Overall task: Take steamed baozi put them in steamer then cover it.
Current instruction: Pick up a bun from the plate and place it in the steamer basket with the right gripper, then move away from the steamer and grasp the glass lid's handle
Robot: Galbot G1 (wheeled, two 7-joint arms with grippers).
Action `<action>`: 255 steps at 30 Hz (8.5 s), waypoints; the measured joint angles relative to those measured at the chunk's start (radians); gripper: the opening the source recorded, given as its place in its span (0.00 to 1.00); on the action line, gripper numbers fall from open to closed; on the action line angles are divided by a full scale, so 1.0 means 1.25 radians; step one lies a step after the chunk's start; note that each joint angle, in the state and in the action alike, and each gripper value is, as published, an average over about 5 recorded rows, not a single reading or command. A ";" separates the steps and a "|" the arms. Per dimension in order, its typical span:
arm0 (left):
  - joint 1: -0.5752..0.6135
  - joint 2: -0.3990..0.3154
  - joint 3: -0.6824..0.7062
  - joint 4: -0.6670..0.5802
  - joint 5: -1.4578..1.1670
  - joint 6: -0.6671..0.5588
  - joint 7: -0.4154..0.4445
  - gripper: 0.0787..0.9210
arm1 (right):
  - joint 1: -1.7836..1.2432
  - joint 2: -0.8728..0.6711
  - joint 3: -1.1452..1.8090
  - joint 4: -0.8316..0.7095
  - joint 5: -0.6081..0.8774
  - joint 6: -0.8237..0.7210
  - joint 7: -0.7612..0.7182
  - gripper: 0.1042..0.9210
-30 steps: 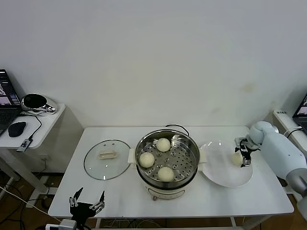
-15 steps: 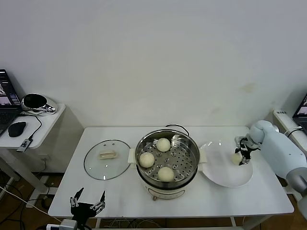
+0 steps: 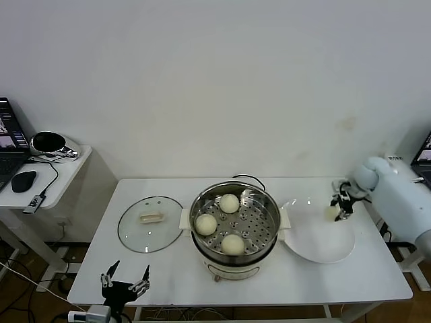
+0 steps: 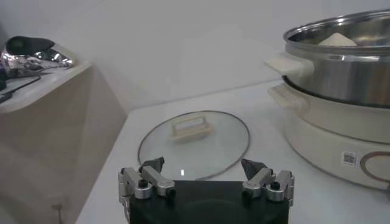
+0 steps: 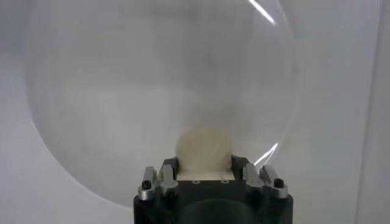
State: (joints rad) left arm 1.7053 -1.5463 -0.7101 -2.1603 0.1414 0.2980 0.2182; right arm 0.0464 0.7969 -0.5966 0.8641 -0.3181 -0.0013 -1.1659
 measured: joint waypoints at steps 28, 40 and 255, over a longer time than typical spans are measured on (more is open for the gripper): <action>-0.018 0.016 -0.028 -0.034 -0.040 0.000 -0.001 0.88 | 0.527 0.036 -0.602 0.421 0.649 -0.347 0.016 0.55; -0.029 0.018 -0.031 -0.024 -0.046 0.000 -0.001 0.88 | 0.505 0.104 -0.660 0.420 0.709 -0.425 0.043 0.55; -0.698 0.175 0.324 0.884 0.756 -0.078 -0.374 0.17 | -1.243 0.282 1.124 0.750 0.750 -0.082 0.809 0.88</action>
State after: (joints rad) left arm 0.8326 -1.3270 -0.3053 -1.0553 1.0869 0.2010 -0.2492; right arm -1.5069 1.1500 0.8080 1.8013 0.6194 -0.1038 -0.1551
